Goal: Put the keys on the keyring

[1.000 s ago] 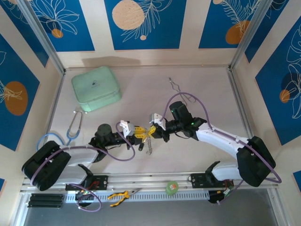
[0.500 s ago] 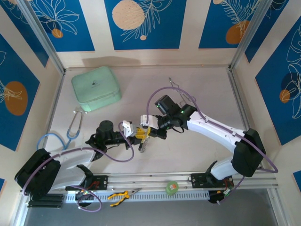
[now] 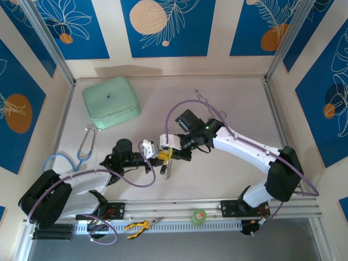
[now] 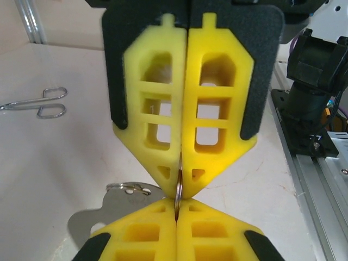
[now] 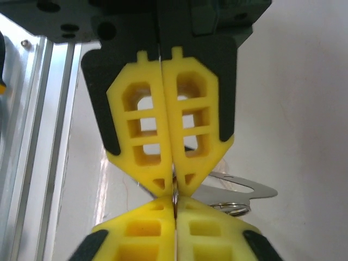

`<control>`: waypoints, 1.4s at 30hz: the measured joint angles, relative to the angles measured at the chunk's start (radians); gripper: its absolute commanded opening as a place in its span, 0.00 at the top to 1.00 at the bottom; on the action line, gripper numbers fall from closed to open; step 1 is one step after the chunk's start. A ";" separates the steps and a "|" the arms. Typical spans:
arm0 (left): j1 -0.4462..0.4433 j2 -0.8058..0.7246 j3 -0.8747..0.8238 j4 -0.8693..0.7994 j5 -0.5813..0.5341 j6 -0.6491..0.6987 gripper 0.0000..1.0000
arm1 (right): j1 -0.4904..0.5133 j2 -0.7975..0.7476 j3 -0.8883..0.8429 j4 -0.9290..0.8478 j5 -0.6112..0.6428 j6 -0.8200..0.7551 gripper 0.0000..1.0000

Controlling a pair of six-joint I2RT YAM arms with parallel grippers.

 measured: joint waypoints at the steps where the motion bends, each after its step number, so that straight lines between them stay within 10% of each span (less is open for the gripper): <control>1: 0.000 0.000 0.000 0.003 -0.001 0.000 1.00 | -0.016 -0.019 -0.030 0.038 -0.029 0.019 0.73; 11: 0.000 0.034 -0.038 0.159 -0.001 -0.059 1.00 | -0.154 -0.231 -0.417 0.504 -0.256 0.212 0.72; 23: 0.000 0.085 -0.053 0.278 0.006 -0.111 1.00 | -0.154 -0.183 -0.452 0.687 -0.314 0.275 0.87; 28: 0.000 0.086 -0.055 0.288 0.006 -0.114 1.00 | -0.154 -0.172 -0.452 0.693 -0.342 0.277 1.00; 32: 0.000 0.086 -0.057 0.291 0.002 -0.114 0.76 | -0.154 -0.172 -0.450 0.682 -0.352 0.275 1.00; 42: 0.000 -0.029 -0.045 0.088 -0.015 -0.051 0.78 | -0.097 -0.151 -0.231 0.319 -0.172 0.111 1.00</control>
